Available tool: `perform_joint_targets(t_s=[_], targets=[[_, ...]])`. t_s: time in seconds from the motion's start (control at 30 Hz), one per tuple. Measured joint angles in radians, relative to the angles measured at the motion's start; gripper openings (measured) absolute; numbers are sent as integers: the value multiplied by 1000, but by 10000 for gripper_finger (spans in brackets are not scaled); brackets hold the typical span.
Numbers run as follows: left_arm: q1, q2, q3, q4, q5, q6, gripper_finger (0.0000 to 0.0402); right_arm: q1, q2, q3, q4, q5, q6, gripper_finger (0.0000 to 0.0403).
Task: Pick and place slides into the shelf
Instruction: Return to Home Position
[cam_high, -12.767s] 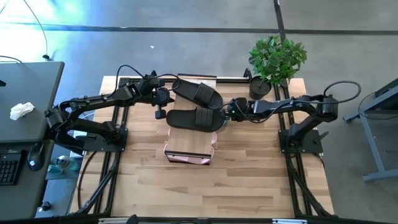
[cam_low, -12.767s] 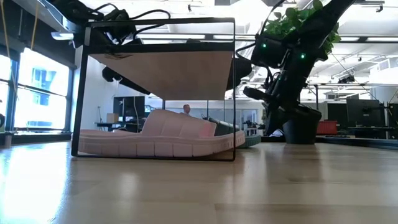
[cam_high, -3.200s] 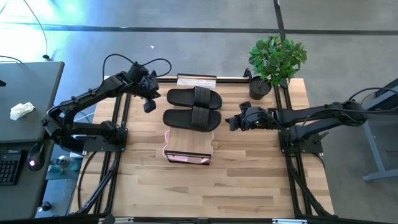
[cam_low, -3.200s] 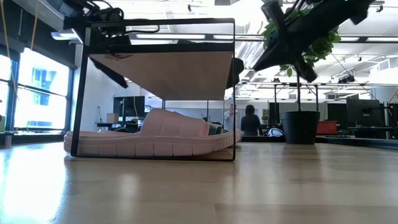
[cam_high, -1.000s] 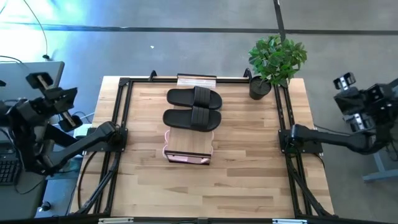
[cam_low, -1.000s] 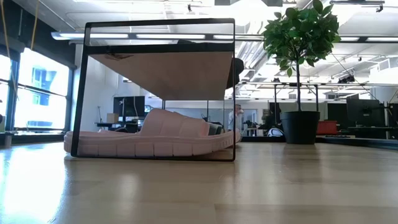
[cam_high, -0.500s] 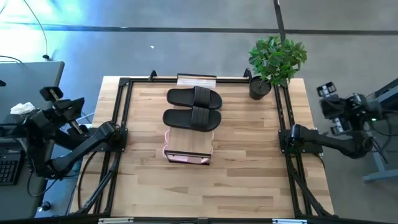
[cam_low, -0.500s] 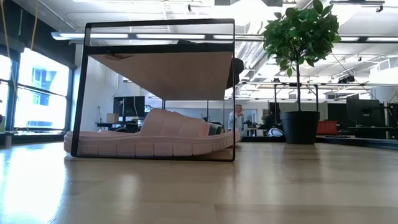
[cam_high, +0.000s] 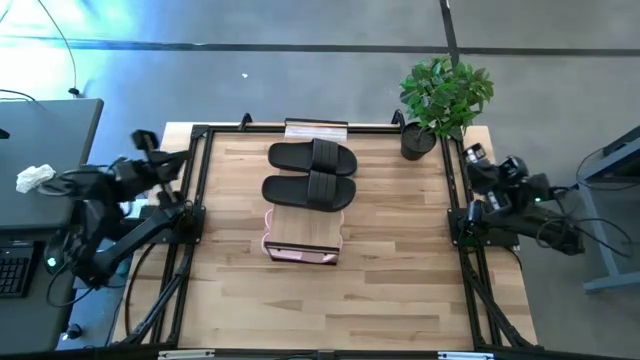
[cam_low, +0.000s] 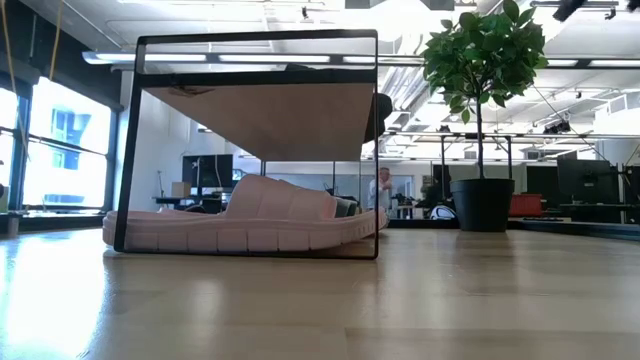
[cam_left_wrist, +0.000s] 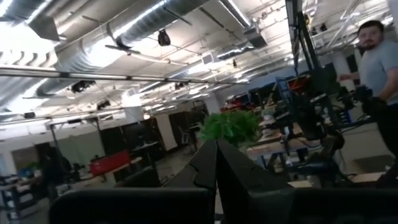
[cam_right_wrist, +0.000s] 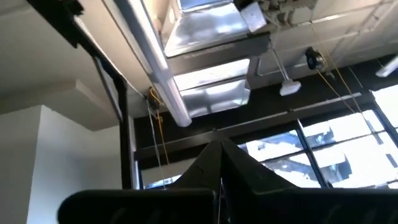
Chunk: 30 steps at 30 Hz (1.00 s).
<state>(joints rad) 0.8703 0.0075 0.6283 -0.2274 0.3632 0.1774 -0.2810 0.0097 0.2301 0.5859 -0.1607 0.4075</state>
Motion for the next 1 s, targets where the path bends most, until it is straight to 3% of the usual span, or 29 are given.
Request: perform_joint_targets(t_s=[0.5, 0.83, 1.0], targets=[[0, 0, -392, 349, 11, -144, 0, 0, 0, -219, 130, 99, 138, 0], [-1, 0, -562, 516, -40, -181, 0, 0, 2, -221, 35, 89, 117, 0], [-1, -1, -620, 518, -68, -157, 0, 0, 2, -221, -100, 56, 100, 0]])
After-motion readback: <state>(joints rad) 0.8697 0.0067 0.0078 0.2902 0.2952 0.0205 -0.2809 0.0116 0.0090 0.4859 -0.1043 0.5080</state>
